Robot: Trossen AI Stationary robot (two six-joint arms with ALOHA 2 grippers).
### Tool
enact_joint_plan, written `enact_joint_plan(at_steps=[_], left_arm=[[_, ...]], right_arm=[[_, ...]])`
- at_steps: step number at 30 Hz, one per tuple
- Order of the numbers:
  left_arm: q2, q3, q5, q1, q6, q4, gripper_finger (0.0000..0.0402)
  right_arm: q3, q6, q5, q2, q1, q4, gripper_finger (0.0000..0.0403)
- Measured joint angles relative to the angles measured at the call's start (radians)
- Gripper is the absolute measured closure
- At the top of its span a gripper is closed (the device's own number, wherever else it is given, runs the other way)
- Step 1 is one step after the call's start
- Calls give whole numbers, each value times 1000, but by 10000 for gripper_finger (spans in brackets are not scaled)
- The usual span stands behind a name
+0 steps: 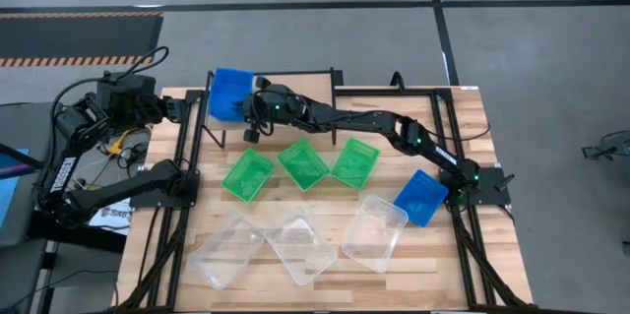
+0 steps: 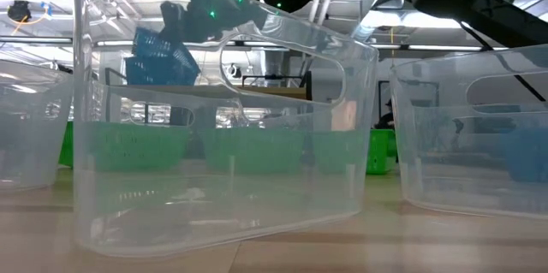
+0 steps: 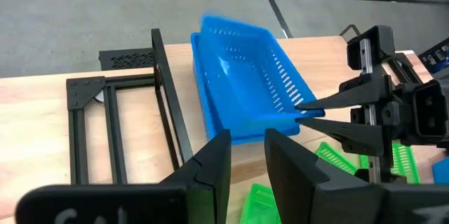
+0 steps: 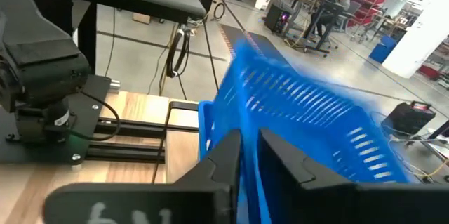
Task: Stack baskets on shelf by color
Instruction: Stack the top blue bin on top of the other blue bin on the shelf, then stack the blue bin on top of the other blue bins on the shelf
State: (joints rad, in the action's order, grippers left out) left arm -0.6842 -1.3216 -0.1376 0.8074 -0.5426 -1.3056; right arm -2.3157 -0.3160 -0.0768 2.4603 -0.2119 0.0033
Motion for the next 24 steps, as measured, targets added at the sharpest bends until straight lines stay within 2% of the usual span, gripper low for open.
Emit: enact_joint_plan(at_steps=[10,14,17,19,24], left_arm=[[0,0,0,0,0,-5,326],[0,0,0,0,0,-6,326],[0,0,0,0,8,-6,326],[0,0,0,0,18,-6,326],[0,0,1,0,27,-7,326]], right_arm=[[-17,-21,-10,-8,0,-25,238],[-29,-84,-120,-76,18,-121,220],[-29,-86,-233,-211,32,-276,217],[-35,-17,-297,-314,34,-406,219],[-30,257,-351,-505,21,-938,228]])
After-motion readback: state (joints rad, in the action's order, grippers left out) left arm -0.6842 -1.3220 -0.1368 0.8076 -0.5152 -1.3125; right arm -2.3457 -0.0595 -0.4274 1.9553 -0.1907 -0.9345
